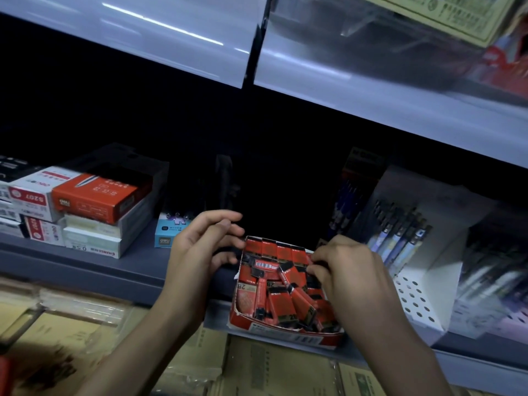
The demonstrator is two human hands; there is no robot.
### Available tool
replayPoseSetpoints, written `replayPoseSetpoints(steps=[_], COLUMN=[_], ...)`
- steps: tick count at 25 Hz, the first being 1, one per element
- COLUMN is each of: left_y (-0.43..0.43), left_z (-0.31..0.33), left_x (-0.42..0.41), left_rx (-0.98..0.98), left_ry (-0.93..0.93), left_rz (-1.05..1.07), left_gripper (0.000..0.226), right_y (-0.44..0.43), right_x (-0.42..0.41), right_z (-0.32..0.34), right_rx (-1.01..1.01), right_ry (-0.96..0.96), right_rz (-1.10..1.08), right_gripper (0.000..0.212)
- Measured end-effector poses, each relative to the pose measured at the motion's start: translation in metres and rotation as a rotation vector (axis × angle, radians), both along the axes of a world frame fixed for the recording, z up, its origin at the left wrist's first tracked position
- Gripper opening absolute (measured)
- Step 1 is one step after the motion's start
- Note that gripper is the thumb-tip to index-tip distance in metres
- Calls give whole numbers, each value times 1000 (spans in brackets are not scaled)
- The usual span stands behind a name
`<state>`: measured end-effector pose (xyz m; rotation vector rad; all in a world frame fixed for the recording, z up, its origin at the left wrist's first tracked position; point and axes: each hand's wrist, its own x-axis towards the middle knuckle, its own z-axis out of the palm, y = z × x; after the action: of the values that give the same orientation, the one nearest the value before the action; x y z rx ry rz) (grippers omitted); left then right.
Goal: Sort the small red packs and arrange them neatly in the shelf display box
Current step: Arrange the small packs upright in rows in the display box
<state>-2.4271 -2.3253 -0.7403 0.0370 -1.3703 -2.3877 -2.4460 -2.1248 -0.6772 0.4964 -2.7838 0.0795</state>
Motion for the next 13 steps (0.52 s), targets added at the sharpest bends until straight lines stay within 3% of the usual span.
replayPoseSetpoints(steps=[8, 13], left_y=[1, 2], left_z=[-1, -1], left_x=[2, 2], left_rx=[-78, -97], left_ry=[-14, -14], left_rz=[-27, -11], left_gripper=[21, 20], right_y=[5, -4], right_x=[-3, 1], right_z=[-5, 13], right_rx=[58, -332], right_ry=[-25, -67], right_rz=[-31, 139], right_gripper=[21, 17])
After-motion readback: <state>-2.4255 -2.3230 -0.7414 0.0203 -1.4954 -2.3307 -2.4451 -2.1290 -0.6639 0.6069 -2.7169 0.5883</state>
